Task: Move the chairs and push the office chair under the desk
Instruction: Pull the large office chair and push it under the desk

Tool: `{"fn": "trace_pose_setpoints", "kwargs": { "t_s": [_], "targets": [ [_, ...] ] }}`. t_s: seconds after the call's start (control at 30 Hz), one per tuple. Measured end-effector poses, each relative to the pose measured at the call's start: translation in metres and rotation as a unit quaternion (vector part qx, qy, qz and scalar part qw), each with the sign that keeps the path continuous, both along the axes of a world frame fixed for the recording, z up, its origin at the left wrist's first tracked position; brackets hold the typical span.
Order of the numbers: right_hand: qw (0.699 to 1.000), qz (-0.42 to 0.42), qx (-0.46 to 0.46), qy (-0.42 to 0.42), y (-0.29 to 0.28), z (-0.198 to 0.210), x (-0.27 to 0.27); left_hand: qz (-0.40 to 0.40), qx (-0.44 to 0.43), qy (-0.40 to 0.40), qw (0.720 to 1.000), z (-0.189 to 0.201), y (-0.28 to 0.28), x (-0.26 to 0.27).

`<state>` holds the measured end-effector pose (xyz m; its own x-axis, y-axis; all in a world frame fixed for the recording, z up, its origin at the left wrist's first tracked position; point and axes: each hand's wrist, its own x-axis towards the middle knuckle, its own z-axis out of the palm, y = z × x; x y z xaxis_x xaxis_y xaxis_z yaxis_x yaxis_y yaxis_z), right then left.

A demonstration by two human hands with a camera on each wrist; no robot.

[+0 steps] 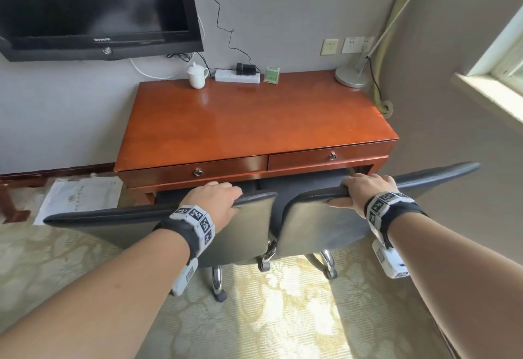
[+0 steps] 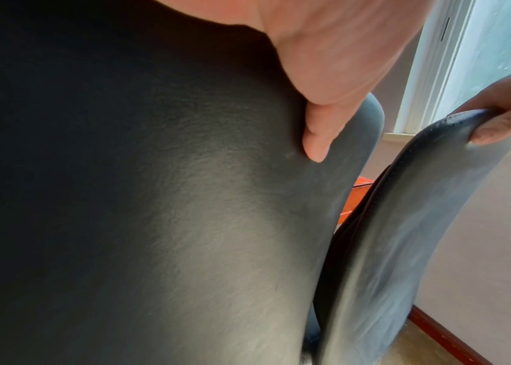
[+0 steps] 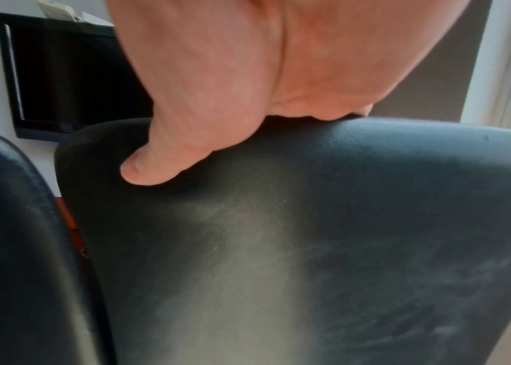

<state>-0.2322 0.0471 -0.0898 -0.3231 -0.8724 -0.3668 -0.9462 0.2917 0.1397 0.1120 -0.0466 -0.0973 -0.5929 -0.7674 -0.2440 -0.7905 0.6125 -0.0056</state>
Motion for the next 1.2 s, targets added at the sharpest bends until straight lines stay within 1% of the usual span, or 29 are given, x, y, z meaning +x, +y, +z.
{"fn": "trace_pose_setpoints", "kwargs": {
  "t_s": [0.17, 0.3, 0.43, 0.6, 0.73, 0.83, 0.97, 1.03, 1.1, 1.2],
  "targets": [
    [1.0, -0.013, 0.014, -0.018, 0.006, -0.01, 0.01, 0.05, 0.029, -0.022, 0.998, 0.005, 0.006, -0.02],
    [0.999, -0.026, 0.008, -0.023, 0.017, -0.005, 0.011, 0.08, 0.042, -0.042, 0.995, 0.013, 0.016, -0.015],
    [0.999, -0.024, -0.018, -0.039, 0.022, 0.012, 0.029, 0.086, 0.071, -0.04, 0.993, 0.029, 0.02, 0.003],
    [0.994, -0.043, -0.071, -0.073, 0.008, 0.049, 0.065, 0.078, 0.088, -0.048, 0.992, 0.047, -0.008, 0.032],
    [0.985, -0.095, -0.098, -0.109, -0.006, 0.063, 0.111, 0.029, 0.104, -0.032, 0.994, 0.057, -0.03, 0.064],
    [0.979, -0.13, -0.103, -0.118, -0.015, 0.055, 0.154, 0.0, 0.122, -0.03, 0.992, 0.056, -0.044, 0.101],
    [0.967, -0.177, -0.101, -0.153, -0.024, 0.038, 0.216, -0.02, 0.139, -0.07, 0.988, 0.041, -0.057, 0.155],
    [0.952, -0.224, -0.1, -0.183, -0.027, 0.029, 0.244, -0.023, 0.142, -0.075, 0.987, 0.03, -0.058, 0.178],
    [0.932, -0.279, -0.105, -0.204, -0.029, 0.022, 0.265, -0.024, 0.138, -0.056, 0.989, 0.021, -0.058, 0.193],
    [0.907, -0.338, -0.126, -0.217, -0.034, 0.018, 0.279, -0.02, 0.125, -0.017, 0.992, 0.014, -0.061, 0.203]
  ]
}}
